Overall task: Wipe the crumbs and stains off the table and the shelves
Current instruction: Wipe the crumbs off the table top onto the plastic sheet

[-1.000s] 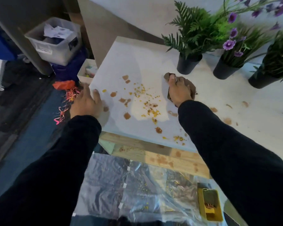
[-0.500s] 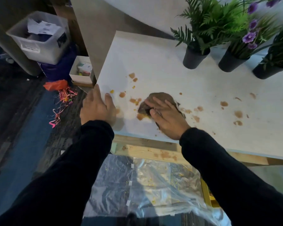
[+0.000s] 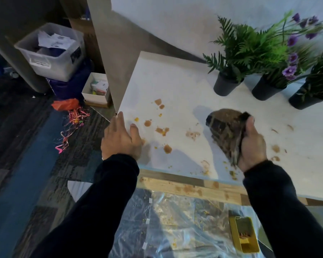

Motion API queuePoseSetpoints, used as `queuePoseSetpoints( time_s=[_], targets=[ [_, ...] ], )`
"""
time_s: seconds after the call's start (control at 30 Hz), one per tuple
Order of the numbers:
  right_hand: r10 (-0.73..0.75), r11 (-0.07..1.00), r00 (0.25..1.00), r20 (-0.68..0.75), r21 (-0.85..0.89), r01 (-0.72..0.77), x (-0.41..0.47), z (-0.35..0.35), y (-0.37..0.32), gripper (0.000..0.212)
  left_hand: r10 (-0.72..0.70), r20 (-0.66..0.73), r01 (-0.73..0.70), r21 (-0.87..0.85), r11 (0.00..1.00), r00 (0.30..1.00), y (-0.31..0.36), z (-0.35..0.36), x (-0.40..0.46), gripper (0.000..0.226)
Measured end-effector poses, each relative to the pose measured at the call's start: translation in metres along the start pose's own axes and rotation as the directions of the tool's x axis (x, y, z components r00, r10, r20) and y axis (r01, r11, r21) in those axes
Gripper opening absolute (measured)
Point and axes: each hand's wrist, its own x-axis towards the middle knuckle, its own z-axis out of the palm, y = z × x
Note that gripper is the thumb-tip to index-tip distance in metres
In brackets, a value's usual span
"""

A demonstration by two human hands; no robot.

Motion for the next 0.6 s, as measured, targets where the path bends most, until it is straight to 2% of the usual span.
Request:
queuePoseSetpoints(
  time_s=[0.07,0.13,0.2,0.27,0.3,0.47,0.6],
  targets=[
    [-0.029,0.979,0.997,-0.071,-0.202,0.014,0.028,0.034,-0.009,0.078,0.002,0.000,-0.002,-0.009,1.000,1.000,0.000,-0.001,0.001,0.070],
    [-0.079,0.879,0.997,-0.024,-0.473,0.058,0.045,0.074,-0.009,0.078,-0.015,0.001,0.015,-0.035,0.999,1.000,0.001,-0.003,-0.001,0.069],
    [-0.098,0.675,0.992,0.081,-0.727,0.126,0.058,0.114,0.001,0.080,-0.032,-0.011,0.032,-0.061,0.998,0.999,0.002,-0.004,-0.004,0.064],
    [-0.117,0.445,0.970,0.215,-0.862,0.245,0.069,0.142,0.012,0.069,-0.045,-0.019,0.044,-0.079,0.996,0.999,0.003,-0.006,-0.005,0.063],
    [-0.120,0.387,0.958,0.262,-0.876,0.288,0.072,0.154,0.015,0.066,-0.050,-0.023,0.048,-0.083,0.995,0.999,0.004,-0.007,-0.005,0.063],
    [-0.081,0.289,0.867,0.492,-0.821,0.493,0.066,0.191,0.011,0.055,-0.053,-0.080,0.043,-0.123,0.991,0.995,0.005,-0.010,-0.007,0.063],
    [-0.030,0.295,0.774,0.633,-0.734,0.612,0.025,0.199,0.012,0.050,-0.030,-0.174,-0.012,-0.232,0.973,0.984,0.003,-0.008,-0.010,0.059]
  ],
)
